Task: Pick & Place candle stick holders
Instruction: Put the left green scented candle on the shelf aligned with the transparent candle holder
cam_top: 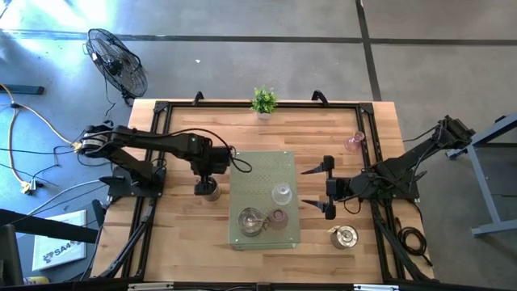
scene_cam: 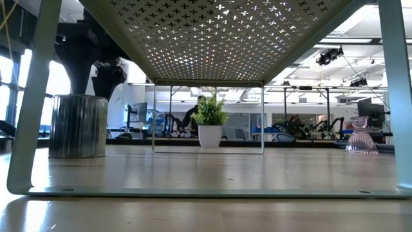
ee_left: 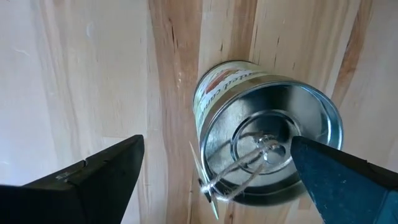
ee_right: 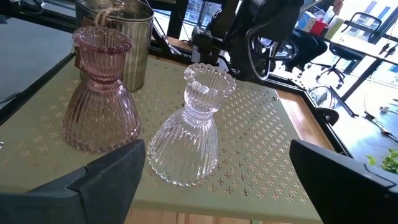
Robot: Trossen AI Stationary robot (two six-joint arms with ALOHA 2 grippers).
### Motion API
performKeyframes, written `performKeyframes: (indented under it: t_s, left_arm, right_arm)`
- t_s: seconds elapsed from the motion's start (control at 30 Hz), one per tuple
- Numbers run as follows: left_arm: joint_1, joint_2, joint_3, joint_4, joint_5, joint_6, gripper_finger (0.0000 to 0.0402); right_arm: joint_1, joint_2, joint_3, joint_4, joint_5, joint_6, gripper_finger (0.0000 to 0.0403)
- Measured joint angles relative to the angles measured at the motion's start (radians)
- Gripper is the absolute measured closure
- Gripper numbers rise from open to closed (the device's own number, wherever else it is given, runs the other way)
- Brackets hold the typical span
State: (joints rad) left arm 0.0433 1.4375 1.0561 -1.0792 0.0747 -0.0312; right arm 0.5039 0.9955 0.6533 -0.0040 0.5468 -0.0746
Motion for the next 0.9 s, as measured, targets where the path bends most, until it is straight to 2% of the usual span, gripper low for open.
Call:
performKeyframes:
  t_s: [0.3, 0.6, 0.77, 0.9]
  left_arm:
    - [0.0, -0.069, 0.045, -0.002, 0.078, -0.04, 0.0002]
    - [-0.083, -0.073, 0.045, -0.034, 0.067, -0.098, 0.0002]
    - [-0.151, -0.073, 0.045, -0.035, 0.01, -0.157, 0.0002]
    - [-0.192, -0.073, 0.045, -0.035, -0.09, -0.168, 0.0002]
  right_arm:
    - [0.0, 0.0, 0.0, 0.0, 0.003, 0.0, 0.001]
    - [0.0, 0.0, 0.0, -0.013, 0.002, 0.015, 0.001]
    - [0.0, 0.0, 0.0, -0.015, 0.003, 0.015, 0.001]
    - [0.0, 0.0, 0.0, -0.015, 0.003, 0.015, 0.001]
